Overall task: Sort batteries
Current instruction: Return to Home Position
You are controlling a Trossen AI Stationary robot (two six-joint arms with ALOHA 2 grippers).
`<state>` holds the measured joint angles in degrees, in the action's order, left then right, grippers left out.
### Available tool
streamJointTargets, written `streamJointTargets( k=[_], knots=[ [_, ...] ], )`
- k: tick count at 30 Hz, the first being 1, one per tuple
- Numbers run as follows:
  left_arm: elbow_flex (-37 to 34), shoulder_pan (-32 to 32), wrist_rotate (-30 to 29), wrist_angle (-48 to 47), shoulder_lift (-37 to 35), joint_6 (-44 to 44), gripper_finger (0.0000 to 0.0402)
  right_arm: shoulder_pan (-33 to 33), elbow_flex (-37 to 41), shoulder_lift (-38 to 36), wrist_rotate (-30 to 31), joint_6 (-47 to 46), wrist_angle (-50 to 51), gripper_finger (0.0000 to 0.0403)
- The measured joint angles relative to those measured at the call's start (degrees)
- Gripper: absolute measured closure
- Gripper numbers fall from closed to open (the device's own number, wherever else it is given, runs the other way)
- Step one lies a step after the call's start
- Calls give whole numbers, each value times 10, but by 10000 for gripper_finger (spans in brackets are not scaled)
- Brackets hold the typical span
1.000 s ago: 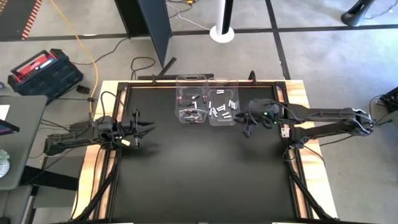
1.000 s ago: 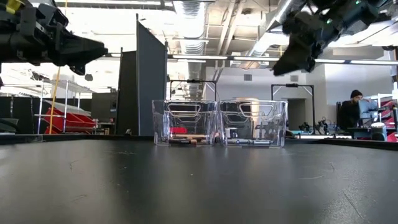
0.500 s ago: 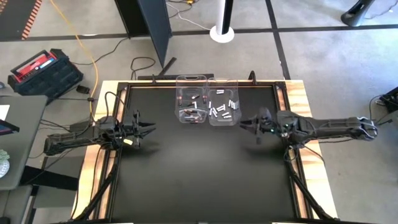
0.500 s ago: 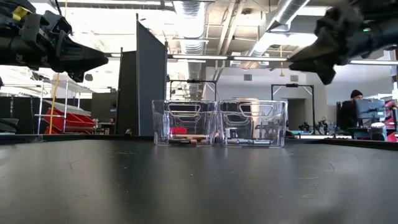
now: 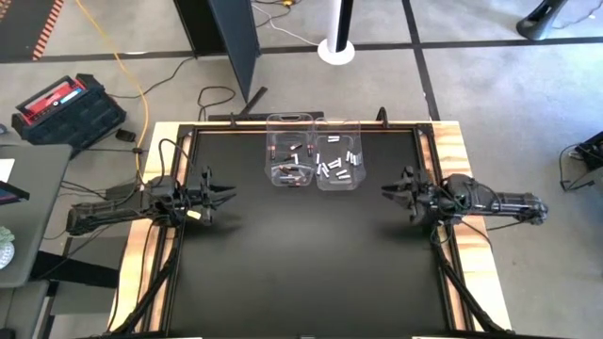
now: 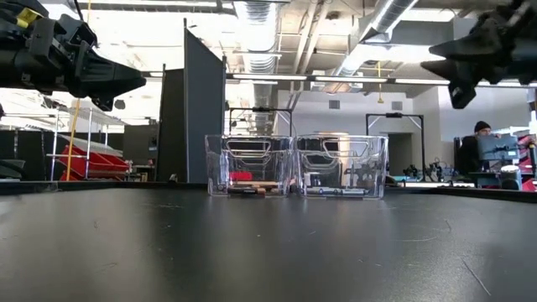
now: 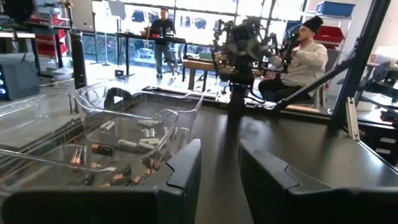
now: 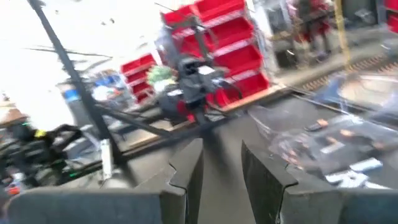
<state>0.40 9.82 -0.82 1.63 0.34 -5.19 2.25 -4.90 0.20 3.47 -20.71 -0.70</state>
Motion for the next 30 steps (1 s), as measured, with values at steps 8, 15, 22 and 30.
streamJointTargets(
  k=[8,15,22,30],
  knots=[
    [6,0,-2,-4,5,0,302,-15,44,0,-69,3,-36,276],
    [7,0,-3,-7,8,0,302,-38,45,0,-73,18,-13,276],
    [7,0,-3,-8,8,0,302,-47,45,1,-72,90,-12,276],
    [7,0,-4,-8,8,0,302,-43,45,2,-63,156,-9,276]
  ],
)
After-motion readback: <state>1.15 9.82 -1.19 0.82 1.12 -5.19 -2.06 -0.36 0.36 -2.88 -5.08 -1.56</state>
